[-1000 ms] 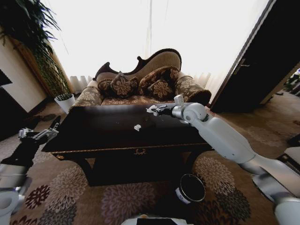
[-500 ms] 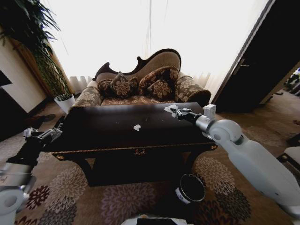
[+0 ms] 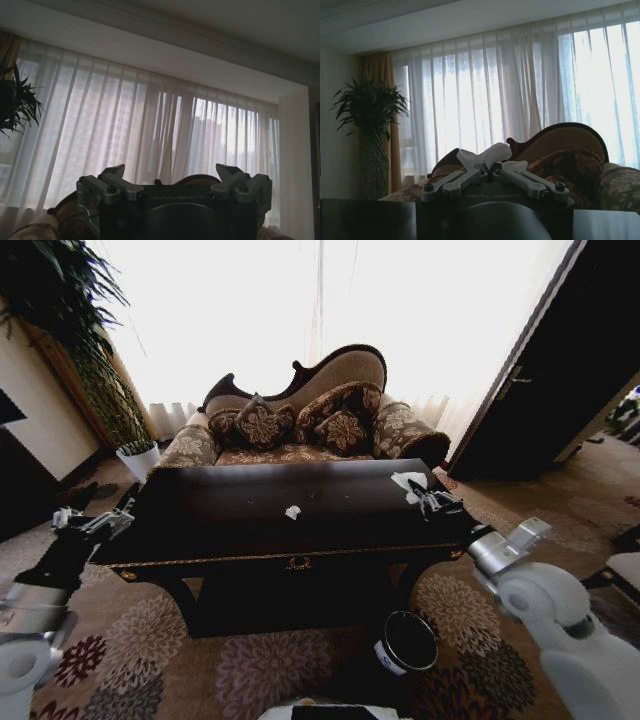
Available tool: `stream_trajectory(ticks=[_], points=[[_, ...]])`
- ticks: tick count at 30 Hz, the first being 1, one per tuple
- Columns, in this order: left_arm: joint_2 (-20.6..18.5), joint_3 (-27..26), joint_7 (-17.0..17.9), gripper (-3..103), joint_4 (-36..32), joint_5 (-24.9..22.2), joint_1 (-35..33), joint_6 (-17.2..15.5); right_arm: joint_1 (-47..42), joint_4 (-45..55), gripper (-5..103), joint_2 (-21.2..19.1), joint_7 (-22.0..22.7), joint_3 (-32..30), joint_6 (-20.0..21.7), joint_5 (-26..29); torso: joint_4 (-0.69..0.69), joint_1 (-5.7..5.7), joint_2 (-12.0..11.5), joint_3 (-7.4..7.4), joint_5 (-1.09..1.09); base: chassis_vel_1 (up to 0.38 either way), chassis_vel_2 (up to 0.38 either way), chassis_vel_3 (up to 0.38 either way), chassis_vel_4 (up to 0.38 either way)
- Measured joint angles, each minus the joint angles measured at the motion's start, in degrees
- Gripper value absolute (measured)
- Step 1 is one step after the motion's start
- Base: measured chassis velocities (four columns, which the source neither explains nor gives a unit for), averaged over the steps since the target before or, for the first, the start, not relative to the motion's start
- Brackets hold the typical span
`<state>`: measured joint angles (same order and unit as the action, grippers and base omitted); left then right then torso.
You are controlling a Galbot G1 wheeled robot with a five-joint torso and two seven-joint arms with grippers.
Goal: Move to the front of the table and place the trash on the table into the trash bin.
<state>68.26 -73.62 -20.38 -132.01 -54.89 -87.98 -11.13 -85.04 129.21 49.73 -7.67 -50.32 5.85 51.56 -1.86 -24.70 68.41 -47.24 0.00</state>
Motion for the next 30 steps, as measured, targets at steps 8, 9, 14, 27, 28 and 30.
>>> stream_trajectory(ticks=[8, 9, 14, 27, 28, 30], points=[[-0.46, -0.34, -0.07, 100, 0.32, -0.85, 0.21, 0.1, -8.09, -1.26, 0, 4.58, -6.28, -6.13, -11.25, -1.07, 0.0, -0.01, 0.0, 0.0, 0.0, 0.0, 0.0, 0.0, 0.0], [-0.58, -0.48, -0.07, 100, 0.46, -1.01, 0.28, 0.12, -9.12, -1.92, 0, 5.33, -7.49, -6.74, -13.19, -1.9, 0.0, 0.0, 0.01, 0.0, -0.01, 0.0, 0.0, 0.0, 0.0], [-0.74, -0.63, -0.09, 100, 1.07, -1.39, 0.75, 0.18, -13.15, -6.38, 0, 8.82, -13.79, -7.19, -21.2, -4.33, 0.01, -0.01, 0.0, 0.0, -0.01, 0.0, 0.0, 0.0, 0.0], [-0.79, 0.13, -0.13, 100, 2.5, -1.42, 2.11, 0.21, -15.04, -28.61, 0, 13.16, -29.37, -4.59, -37.82, -5.4, 0.01, -0.02, 0.0, -0.01, 0.0, 0.0, 0.0, 0.0, 0.0], [-0.79, 0.13, -0.13, 100, 2.5, -1.42, 2.11, 0.21, -15.04, -28.61, 0, 13.16, -29.37, -4.59, -37.82, -5.4, 0.01, -0.02, 0.0, -0.01, 0.0, 0.0, 0.0, 0.0, 0.0], [-0.87, 0.12, -0.13, 100, 2.67, -1.44, 2.14, 0.23, -14.5, -32.73, 0, 13.66, -30.9, -3.85, -39.59, -5.14, 0.01, -0.02, 0.0, -0.01, 0.01, 0.0, 0.0, 0.0, 0.0]])
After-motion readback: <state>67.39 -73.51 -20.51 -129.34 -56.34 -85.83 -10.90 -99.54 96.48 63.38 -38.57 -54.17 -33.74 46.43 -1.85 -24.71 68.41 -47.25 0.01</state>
